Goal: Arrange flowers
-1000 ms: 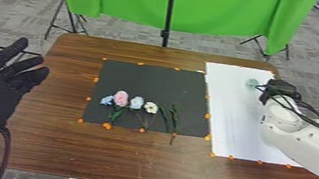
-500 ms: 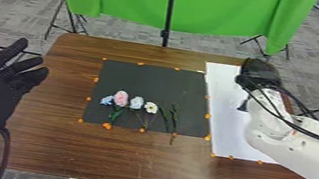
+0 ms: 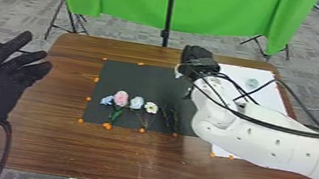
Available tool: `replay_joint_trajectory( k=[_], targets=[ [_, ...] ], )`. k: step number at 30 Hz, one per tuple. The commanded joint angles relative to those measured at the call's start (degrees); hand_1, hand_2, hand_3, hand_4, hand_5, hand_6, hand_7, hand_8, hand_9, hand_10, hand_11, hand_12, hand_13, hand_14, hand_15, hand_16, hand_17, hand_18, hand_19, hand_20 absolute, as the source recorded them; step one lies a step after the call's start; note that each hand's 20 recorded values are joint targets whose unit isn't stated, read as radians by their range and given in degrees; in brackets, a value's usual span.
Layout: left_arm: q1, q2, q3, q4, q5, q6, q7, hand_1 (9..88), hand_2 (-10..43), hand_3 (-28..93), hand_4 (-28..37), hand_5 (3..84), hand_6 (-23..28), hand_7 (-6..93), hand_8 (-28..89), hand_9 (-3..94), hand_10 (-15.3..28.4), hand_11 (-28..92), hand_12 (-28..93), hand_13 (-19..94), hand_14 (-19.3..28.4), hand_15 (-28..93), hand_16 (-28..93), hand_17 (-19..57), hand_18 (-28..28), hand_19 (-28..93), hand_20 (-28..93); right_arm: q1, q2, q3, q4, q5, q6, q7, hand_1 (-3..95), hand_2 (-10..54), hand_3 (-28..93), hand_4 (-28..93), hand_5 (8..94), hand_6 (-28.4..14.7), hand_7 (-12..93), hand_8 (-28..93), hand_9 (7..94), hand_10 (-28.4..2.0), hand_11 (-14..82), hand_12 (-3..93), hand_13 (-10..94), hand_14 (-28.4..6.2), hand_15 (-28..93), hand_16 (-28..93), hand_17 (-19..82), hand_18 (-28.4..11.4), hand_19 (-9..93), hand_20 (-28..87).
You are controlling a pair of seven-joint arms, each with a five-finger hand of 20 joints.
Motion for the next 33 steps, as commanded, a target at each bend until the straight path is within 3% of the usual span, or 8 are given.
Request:
replay_joint_trajectory(
  k=[1,6,12,19,26,33],
  targets=[
    [-0.4,0.77,-0.34,0.78,0.11,-1.19,-0.32,21.1,8.9,77,-28.3,30.8,6.8,16.9,-11,33.4,21.2,31,12,26,28.4,61,-12,-7.1,26.3,60,25,-0.7,-4.5,-3.6,0.2,1.2,-1.1,1.3,53.7,-9.5,73,-28,82.9,2.3,21,3,93.3,-5.9,12.8,30.3,87,-2.5,50,20,41,-15.4,91,-6],
    [-1.3,1.11,-0.14,1.13,0.29,-1.55,-0.70,21.1,8.8,77,-28.3,30.7,6.8,16.8,-11,33.3,21.3,31,11,26,28.4,61,-12,-7.1,26.2,60,25,-0.7,-4.5,-5.4,0.6,1.6,-2.0,2.1,53.5,-9.5,73,-28,82.7,2.6,21,3,93.2,-5.8,13.0,30.0,86,-2.6,50,20,40,-15.4,91,-6],
    [-1.4,1.25,0.51,1.28,-0.11,-1.20,0.49,21.1,8.8,77,-28.3,30.7,6.7,16.8,-11,33.3,21.2,31,12,26,28.4,61,-12,-7.1,26.2,59,25,-0.9,-4.7,-5.6,1.1,2.9,-2.7,2.1,53.3,-9.5,73,-28,82.4,2.7,21,2,93.0,-6.0,13.3,29.7,86,-2.7,50,20,40,-15.5,91,-6],
    [-1.3,1.18,0.50,1.22,0.02,-1.33,0.61,21.1,8.7,78,-28.3,30.5,6.7,17.0,-11,32.8,21.1,31,12,25,28.4,61,-12,-7.1,26.1,59,25,-1.4,-4.6,-5.5,0.6,2.3,-3.4,2.2,52.4,-9.5,73,-28,81.2,2.5,20,1,92.8,-6.5,14.8,29.1,86,-2.9,50,20,40,-15.8,91,-5],
    [-1.1,0.17,0.11,1.14,0.28,-1.45,-1.10,21.2,8.5,78,-28.3,30.6,6.7,17.0,-11,32.7,21.1,31,11,25,28.4,61,-12,-7.2,26.0,59,25,-2.2,-3.2,-4.5,-0.7,2.8,-4.7,2.6,49.8,-9.5,73,-28,78.7,1.9,19,0,91.6,-7.5,22.8,24.3,86,-3.4,52,20,39,-16.2,91,-3],
    [-1.9,0.20,0.67,1.27,0.46,-1.39,-1.08,21.1,8.6,78,-28.3,30.6,6.7,17.0,-11,32.9,20.9,31,11,25,28.4,61,-12,-7.2,25.9,59,25,-2.1,-3.2,-4.3,-0.9,2.5,-6.2,1.8,43.5,-9.5,76,-28,72.7,1.3,18,-2,89.8,-8.7,27.4,19.8,85,-4.0,54,19,38,-17.0,91,-1]
  ],
)
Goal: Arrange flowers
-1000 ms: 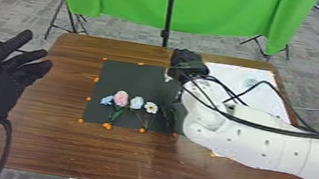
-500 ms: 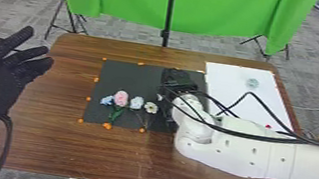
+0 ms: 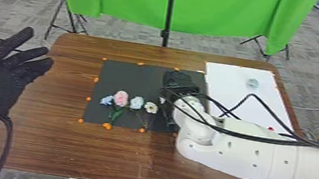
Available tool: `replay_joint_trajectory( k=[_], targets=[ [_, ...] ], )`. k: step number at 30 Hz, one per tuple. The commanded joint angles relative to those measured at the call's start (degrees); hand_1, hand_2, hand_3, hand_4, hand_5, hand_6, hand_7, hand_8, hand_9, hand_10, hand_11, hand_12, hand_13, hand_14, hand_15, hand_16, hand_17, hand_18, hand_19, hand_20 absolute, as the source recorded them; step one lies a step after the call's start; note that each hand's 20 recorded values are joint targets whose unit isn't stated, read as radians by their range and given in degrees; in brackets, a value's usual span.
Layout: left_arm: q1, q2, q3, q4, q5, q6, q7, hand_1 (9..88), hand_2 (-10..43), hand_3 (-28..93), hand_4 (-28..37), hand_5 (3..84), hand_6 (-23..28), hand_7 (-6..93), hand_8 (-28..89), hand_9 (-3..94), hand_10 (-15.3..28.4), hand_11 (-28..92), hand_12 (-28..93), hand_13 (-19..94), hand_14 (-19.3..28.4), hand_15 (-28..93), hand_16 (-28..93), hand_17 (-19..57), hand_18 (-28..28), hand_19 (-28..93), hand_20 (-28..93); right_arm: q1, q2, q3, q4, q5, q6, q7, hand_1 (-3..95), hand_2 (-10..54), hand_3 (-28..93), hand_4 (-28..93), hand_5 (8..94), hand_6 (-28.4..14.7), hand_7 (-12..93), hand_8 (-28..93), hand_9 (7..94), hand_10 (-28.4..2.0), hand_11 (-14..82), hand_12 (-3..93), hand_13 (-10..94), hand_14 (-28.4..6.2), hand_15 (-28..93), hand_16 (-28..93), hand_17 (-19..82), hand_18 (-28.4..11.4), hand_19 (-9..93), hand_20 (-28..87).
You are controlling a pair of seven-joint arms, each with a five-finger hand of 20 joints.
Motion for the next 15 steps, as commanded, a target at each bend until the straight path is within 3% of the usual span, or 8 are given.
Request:
replay_joint_trajectory(
  k=[1,5,15],
  targets=[
    [-1.0,-0.63,0.85,0.60,0.46,-0.51,-1.25,21.1,8.6,78,-28.3,30.6,6.7,17.0,-11,32.8,20.9,31,11,25,28.4,61,-12,-7.2,25.9,59,25,0.0,0.7,0.7,-0.9,-0.3,-2.0,-0.4,43.0,-9.5,76,-28,72.2,1.4,17,-2,89.7,-8.8,27.6,19.6,85,-4.1,54,19,38,-17.0,91,-1],
    [-1.2,-1.01,0.94,0.66,0.72,-0.70,-2.12,21.1,8.4,78,-28.3,30.6,6.8,16.9,-11,32.0,21.0,32,11,24,28.4,61,-12,-7.2,25.6,59,25,0.0,0.8,0.5,-1.4,-1.4,-2.8,-0.6,40.8,-9.5,77,-28,70.5,1.4,17,-5,89.3,-9.1,28.5,18.6,85,-4.1,55,19,38,-17.3,91,0],
    [-0.9,-1.32,1.17,0.47,0.57,-0.20,-1.72,21.2,8.4,78,-28.3,30.7,6.9,16.5,-11,31.4,21.1,32,11,23,28.4,62,-13,-7.2,25.3,59,25,0.0,1.2,0.3,-2.4,-2.2,-2.7,-0.7,39.0,-9.5,78,-28,69.4,1.4,17,-11,88.7,-9.4,29.2,18.1,84,-4.6,58,19,37,-18.1,91,2]
  ],
)
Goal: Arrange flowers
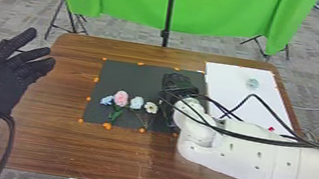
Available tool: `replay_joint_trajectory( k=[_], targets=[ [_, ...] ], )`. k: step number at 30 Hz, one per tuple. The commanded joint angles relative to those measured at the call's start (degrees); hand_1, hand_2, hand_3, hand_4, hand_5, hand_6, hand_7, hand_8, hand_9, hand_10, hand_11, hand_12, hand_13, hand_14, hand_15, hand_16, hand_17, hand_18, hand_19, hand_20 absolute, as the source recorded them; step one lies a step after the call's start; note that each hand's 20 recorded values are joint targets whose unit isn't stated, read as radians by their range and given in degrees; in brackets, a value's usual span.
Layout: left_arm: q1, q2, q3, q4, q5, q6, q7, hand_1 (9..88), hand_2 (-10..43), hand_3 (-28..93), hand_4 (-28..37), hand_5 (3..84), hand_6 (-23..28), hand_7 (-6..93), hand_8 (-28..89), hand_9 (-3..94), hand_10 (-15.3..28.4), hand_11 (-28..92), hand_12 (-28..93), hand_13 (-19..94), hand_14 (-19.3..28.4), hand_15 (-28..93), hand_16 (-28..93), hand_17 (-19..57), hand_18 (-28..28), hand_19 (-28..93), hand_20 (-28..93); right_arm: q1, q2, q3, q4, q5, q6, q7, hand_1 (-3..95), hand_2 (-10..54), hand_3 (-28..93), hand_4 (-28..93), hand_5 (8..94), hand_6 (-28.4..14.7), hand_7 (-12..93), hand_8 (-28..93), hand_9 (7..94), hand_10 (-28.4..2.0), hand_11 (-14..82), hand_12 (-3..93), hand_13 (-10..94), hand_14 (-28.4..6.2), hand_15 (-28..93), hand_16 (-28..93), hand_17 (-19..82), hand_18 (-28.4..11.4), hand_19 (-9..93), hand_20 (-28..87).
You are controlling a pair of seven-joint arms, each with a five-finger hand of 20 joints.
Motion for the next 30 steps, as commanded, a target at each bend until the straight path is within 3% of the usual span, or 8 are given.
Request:
replay_joint_trajectory(
  k=[1,11,17,21,30],
  targets=[
    [0.5,-0.80,0.36,0.15,0.26,-0.08,-0.19,21.3,8.4,78,-28.3,30.7,6.9,16.5,-11,31.4,21.1,32,11,23,28.4,62,-13,-7.2,25.3,59,25,0.1,0.6,0.4,-1.2,-1.9,-0.1,-0.2,38.9,-9.5,78,-28,69.5,1.3,17,-12,88.8,-9.4,29.2,18.1,84,-4.5,58,19,37,-18.2,91,2],
    [1.8,-1.42,-0.21,-0.30,0.45,0.30,-0.21,21.3,8.5,78,-28.3,30.7,6.9,16.5,-11,31.8,21.1,32,11,24,28.4,62,-13,-7.2,25.4,59,25,1.3,1.6,0.1,-3.5,-2.7,1.9,-0.5,37.5,-9.5,78,-28,69.4,1.0,17,-13,88.9,-9.7,29.4,18.0,84,-4.7,59,19,38,-18.6,91,3],
    [0.8,-0.98,0.42,-0.04,0.46,0.14,-0.27,21.3,8.4,78,-28.2,30.7,6.9,16.6,-11,31.4,20.9,33,10,23,28.4,62,-13,-7.1,25.1,59,25,1.4,1.1,-0.3,-3.4,-1.6,1.7,-0.6,37.0,-9.5,78,-28,69.8,0.9,17,-13,89.4,-9.8,29.5,18.0,84,-4.6,59,19,38,-18.9,91,4],
    [1.5,-1.03,0.19,-0.22,0.40,0.24,-0.10,21.3,8.4,78,-28.2,30.6,6.8,16.5,-11,31.1,20.9,33,10,23,28.3,62,-13,-7.1,25.0,59,25,1.3,1.3,-0.7,-3.8,-2.2,2.0,-0.2,36.4,-9.5,78,-28,69.6,0.8,17,-13,89.4,-9.9,29.6,18.1,84,-4.7,59,19,38,-18.9,91,4],
    [0.7,-1.17,0.07,0.16,0.74,-0.13,-1.55,21.3,8.3,78,-28.2,30.6,6.9,16.4,-11,30.8,20.9,33,10,23,28.4,62,-13,-7.2,24.9,58,25,-0.3,1.6,0.6,-3.5,-2.9,0.2,0.6,42.5,-9.5,77,-28,71.1,0.6,17,-4,89.5,-9.7,29.5,18.0,85,-4.6,59,19,38,-18.9,91,4]
  ],
)
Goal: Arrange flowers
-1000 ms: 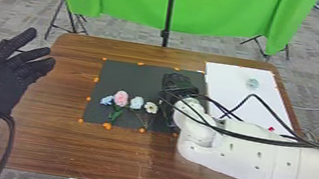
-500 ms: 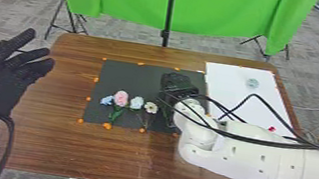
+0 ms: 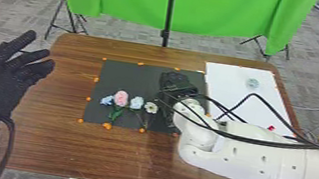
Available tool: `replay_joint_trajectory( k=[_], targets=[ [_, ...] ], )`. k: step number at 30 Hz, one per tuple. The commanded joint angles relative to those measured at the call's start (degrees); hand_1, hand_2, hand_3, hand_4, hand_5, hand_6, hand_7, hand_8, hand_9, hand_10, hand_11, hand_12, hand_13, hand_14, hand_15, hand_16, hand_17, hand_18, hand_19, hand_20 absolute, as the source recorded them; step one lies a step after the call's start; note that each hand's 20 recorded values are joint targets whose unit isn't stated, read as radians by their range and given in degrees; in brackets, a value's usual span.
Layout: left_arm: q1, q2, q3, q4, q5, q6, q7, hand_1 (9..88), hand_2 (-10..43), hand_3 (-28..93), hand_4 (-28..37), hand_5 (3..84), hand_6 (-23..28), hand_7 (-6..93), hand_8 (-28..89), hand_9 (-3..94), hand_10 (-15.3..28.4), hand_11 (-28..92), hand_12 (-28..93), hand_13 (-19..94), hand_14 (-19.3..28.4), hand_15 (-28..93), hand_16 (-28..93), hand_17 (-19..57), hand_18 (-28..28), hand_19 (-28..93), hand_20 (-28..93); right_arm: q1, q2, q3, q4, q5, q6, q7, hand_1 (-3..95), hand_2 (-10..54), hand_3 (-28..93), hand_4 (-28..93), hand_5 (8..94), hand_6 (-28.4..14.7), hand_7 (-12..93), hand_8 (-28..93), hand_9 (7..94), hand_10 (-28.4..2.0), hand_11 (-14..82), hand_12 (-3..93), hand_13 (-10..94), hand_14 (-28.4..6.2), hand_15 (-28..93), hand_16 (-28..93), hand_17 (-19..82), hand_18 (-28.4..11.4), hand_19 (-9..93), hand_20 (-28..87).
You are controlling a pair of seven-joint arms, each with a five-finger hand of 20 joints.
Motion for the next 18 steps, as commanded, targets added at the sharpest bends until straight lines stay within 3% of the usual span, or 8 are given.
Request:
replay_joint_trajectory(
  k=[1,7,11,18],
  targets=[
    [-0.3,-0.38,0.22,0.37,0.53,-0.12,-1.81,21.2,8.3,78,-28.2,30.6,6.9,16.3,-11,30.7,20.9,33,10,23,28.3,62,-13,-7.1,24.9,58,25,-1.5,0.4,1.6,-0.3,-1.2,-1.1,0.6,42.6,-9.5,77,-28,71.3,0.6,17,-4,89.6,-9.6,29.4,17.9,85,-4.6,59,19,39,-18.8,91,4],
    [-0.4,-0.44,0.36,0.40,0.69,-0.62,-2.61,21.3,8.0,79,-28.2,30.6,6.9,16.2,-10,30.1,20.6,33,10,22,28.2,62,-13,-7.2,24.6,58,25,-1.6,0.7,1.3,-0.9,-0.8,-1.0,1.3,41.3,-9.5,75,-28,71.9,1.0,18,-3,89.5,-9.3,29.0,17.8,85,-4.4,58,19,39,-18.6,90,3],
    [-0.3,-0.51,0.09,0.40,0.70,-0.35,-2.93,21.4,8.0,79,-28.2,30.6,7.0,16.1,-10,30.0,20.6,33,10,22,28.1,62,-14,-7.3,24.5,58,25,-1.6,0.7,1.7,-0.9,-0.5,-1.2,1.8,38.4,-9.5,77,-28,71.0,0.9,17,-12,89.3,-9.6,28.6,17.8,85,-4.6,58,19,39,-18.8,90,3],
    [-0.3,-0.42,0.26,0.39,0.74,-0.43,-2.86,21.5,8.2,78,-28.2,30.6,7.1,16.0,-10,29.8,20.6,33,10,22,27.9,62,-14,-7.3,24.3,58,25,-0.6,0.7,0.7,-0.9,-0.8,1.0,2.1,36.8,-8.3,76,-28,69.7,0.8,16,-13,89.4,-9.8,28.2,17.6,85,-5.0,58,19,38,-19.0,90,3]
  ],
)
